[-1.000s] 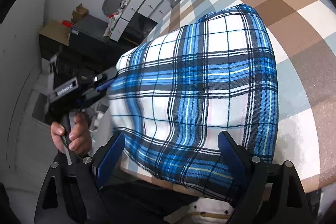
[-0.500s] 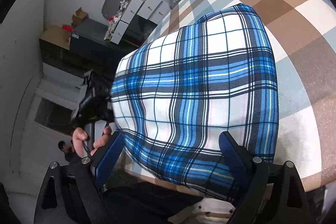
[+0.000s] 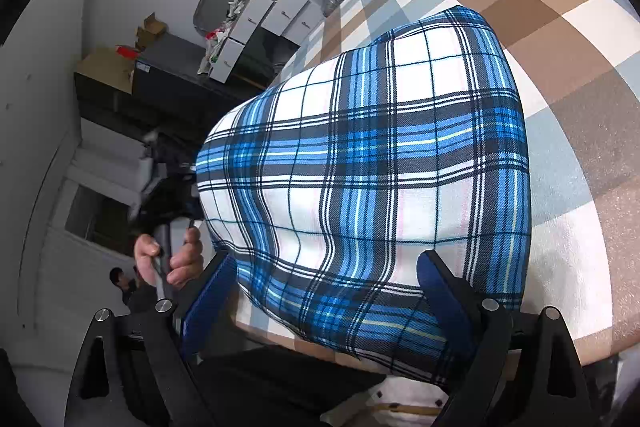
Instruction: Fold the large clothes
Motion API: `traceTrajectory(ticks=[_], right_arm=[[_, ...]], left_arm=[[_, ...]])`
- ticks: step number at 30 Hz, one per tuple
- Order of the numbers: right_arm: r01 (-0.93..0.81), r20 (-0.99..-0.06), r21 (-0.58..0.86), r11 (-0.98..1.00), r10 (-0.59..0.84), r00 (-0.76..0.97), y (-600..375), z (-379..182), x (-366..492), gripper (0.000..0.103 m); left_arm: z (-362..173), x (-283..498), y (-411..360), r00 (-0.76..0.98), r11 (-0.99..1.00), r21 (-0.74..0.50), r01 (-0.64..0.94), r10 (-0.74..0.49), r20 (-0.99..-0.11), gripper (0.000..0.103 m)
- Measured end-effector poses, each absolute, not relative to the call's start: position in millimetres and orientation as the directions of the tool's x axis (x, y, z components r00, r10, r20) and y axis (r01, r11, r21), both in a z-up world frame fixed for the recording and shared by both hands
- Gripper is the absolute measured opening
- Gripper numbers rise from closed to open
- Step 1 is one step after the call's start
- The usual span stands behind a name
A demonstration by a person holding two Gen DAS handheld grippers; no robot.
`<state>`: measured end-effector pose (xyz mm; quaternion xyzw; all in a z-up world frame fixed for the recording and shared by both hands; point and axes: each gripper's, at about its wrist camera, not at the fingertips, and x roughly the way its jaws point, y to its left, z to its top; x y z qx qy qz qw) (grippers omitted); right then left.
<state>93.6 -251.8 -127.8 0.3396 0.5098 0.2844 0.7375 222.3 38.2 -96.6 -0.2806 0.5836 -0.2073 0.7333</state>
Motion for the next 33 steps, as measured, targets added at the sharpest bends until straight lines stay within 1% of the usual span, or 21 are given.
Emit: traceTrajectory(ticks=[1,2,4,5,8,11,14,16,19,20,21,22,23,24,26,30,31,33], right_arm=[[-0.074,-0.559,0.79,0.608,0.765,0.319,-251.3,-127.6,93.8,0.094],[-0.075,-0.56,0.789,0.609,0.765,0.318,-251.1,-127.5,93.9,0.094],[-0.077,-0.561,0.788,0.611,0.764,0.319,-251.1,-127.5,93.6,0.095],[-0.079,-0.563,0.786,0.613,0.763,0.319,-251.1,-127.5,93.5,0.095],[-0.08,-0.562,0.786,0.613,0.763,0.32,-251.6,-127.7,93.3,0.095],[-0.078,-0.563,0.786,0.613,0.762,0.321,-250.8,-127.2,93.5,0.095],[-0.073,-0.564,0.785,0.615,0.759,0.324,-250.4,-127.1,92.9,0.096],[-0.071,-0.563,0.786,0.614,0.76,0.325,-249.3,-126.7,93.2,0.098],[-0.074,-0.568,0.782,0.619,0.756,0.325,-248.2,-126.3,93.7,0.098],[-0.073,-0.57,0.781,0.621,0.755,0.325,-247.5,-126.4,93.7,0.098],[-0.074,-0.572,0.779,0.623,0.754,0.324,-246.7,-126.3,93.9,0.098],[-0.075,-0.573,0.777,0.624,0.753,0.324,-246.1,-126.2,94.3,0.098],[-0.076,-0.576,0.775,0.627,0.751,0.322,-245.2,-125.7,94.5,0.098],[-0.078,-0.578,0.773,0.629,0.75,0.321,-246.3,-125.9,94.1,0.098],[-0.078,-0.573,0.777,0.625,0.753,0.324,-247.7,-124.5,93.8,0.098],[-0.037,-0.538,0.812,0.582,0.773,0.338,-255.2,-126.4,94.8,0.098],[-0.026,-0.532,0.819,0.574,0.775,0.341,-257.7,-127.3,95.2,0.098],[-0.015,-0.52,0.828,0.56,0.779,0.351,-260.6,-126.6,94.9,0.098]], left_arm=[[-103.8,222.0,47.5,0.248,0.746,-0.662,-0.07,-0.63,-0.736,0.088],[-112.7,221.6,52.5,0.24,0.719,-0.687,-0.101,-0.653,-0.718,0.088],[-123.5,218.7,44.4,0.216,0.697,-0.71,-0.104,-0.681,-0.7,0.088],[-123.5,217.6,36.8,0.219,0.693,-0.717,-0.077,-0.69,-0.69,0.088],[-126.7,213.3,15.4,0.134,0.617,-0.787,-0.027,-0.778,-0.614,0.088],[-124.8,214.1,-16.8,0.084,0.556,-0.831,0.033,-0.83,-0.552,0.088],[-113.9,217.2,-38.0,0.05,0.485,-0.87,0.092,-0.874,-0.483,0.088],[-104.6,220.9,-41.7,0.032,0.453,-0.882,0.131,-0.891,-0.453,0.088],[-91.0,218.4,-39.0,0.033,0.432,-0.885,0.175,-0.9,-0.434,0.088],[-91.4,217.0,-39.2,0.027,0.454,-0.868,0.2,-0.888,-0.459,0.088],[-98.0,218.3,-40.0,0.031,0.489,-0.851,0.193,-0.87,-0.493,0.088],[-113.0,220.6,-37.5,0.029,0.558,-0.819,0.135,-0.828,-0.56,0.088],[-122.6,221.1,-32.6,0.021,0.59,-0.804,0.077,-0.807,-0.59,0.084],[-125.5,221.5,-20.9,0.046,0.549,-0.835,0.03,-0.835,-0.548,0.084],[-113.4,220.1,1.9,0.123,0.523,-0.852,0.016,-0.847,-0.518,0.084],[-51.6,213.0,29.0,0.255,0.519,-0.85,0.091,-0.837,-0.484,0.084],[-33.6,211.4,24.3,0.263,0.532,-0.837,0.129,-0.832,-0.488,0.084],[2.2,204.8,-2.3,0.223,0.531,-0.815,0.233,-0.845,-0.486,0.085]])
